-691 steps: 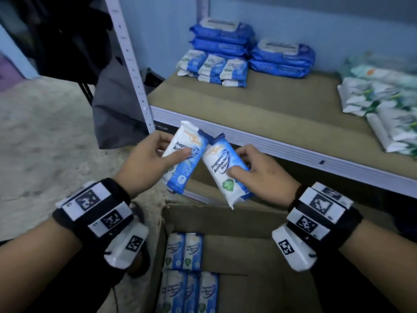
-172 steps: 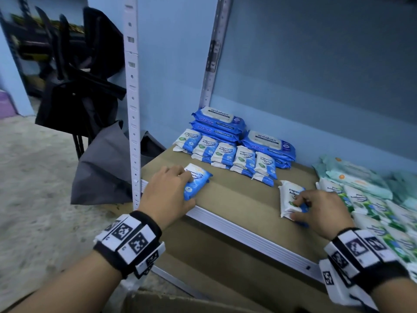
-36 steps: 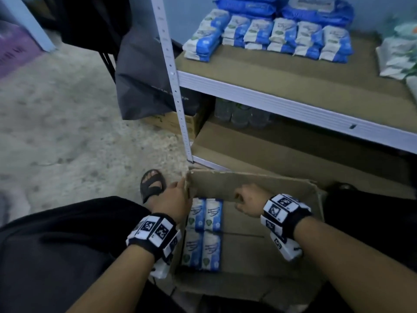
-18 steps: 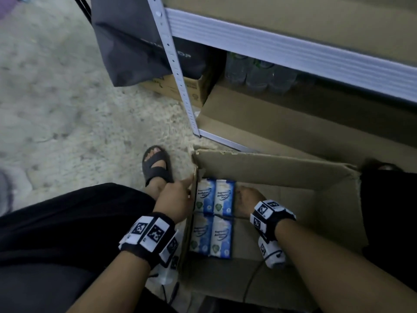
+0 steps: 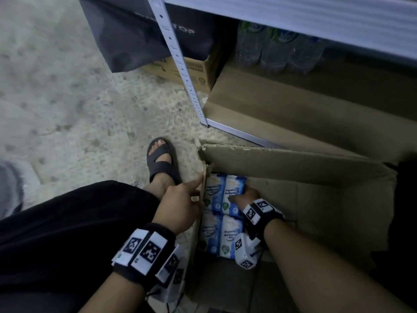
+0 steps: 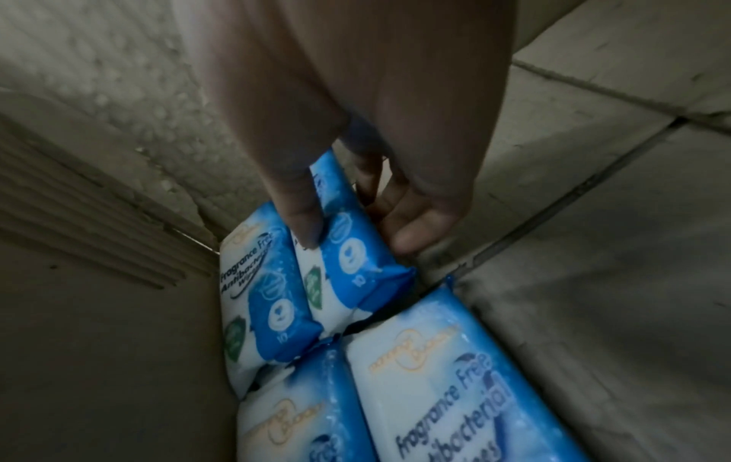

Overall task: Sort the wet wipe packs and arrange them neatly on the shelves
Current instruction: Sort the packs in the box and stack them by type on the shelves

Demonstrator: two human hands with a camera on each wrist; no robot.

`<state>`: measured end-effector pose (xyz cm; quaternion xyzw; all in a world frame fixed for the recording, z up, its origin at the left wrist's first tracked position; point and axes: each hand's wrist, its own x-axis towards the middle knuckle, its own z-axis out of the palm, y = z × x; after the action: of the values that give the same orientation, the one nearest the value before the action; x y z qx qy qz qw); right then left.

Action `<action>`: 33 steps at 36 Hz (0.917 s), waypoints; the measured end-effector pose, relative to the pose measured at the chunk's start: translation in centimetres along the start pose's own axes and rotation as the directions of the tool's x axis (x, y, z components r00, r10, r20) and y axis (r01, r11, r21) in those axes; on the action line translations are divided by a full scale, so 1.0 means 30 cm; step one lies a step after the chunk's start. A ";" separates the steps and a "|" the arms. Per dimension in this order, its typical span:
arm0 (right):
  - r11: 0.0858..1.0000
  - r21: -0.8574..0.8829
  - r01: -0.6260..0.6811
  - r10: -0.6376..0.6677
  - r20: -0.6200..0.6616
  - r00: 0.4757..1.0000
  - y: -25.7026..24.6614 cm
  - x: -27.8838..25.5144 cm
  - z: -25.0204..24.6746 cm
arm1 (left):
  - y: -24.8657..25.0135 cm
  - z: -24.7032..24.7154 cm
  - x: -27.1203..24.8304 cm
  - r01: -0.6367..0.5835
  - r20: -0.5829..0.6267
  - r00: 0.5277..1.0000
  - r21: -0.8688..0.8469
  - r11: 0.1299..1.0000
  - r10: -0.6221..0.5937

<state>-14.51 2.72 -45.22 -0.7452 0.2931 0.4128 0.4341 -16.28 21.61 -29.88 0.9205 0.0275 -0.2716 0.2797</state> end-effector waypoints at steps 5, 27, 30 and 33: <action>0.999 -0.003 0.053 -0.053 -0.007 0.999 -0.009 -0.004 -0.008 | -0.012 -0.006 -0.005 -0.002 0.007 1.000 -0.012 1.000 0.002; 0.993 -0.028 0.117 -0.120 -0.153 0.981 0.200 -0.153 -0.260 | 0.277 0.132 -0.052 0.078 -0.091 0.994 0.248 0.966 -0.057; 0.994 -0.050 0.100 -0.106 -0.140 0.984 0.242 -0.148 -0.301 | 0.264 0.225 0.002 0.187 0.026 0.981 0.159 0.969 -0.193; 0.995 -0.059 0.085 -0.092 -0.141 0.986 0.282 -0.141 -0.338 | 0.239 0.299 0.063 0.316 0.065 0.944 0.111 0.942 -0.324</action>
<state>-19.64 -9.78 -42.11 -0.7964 0.2790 0.3461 0.4100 -17.57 10.64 -33.51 0.9045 0.1514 -0.3523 0.1868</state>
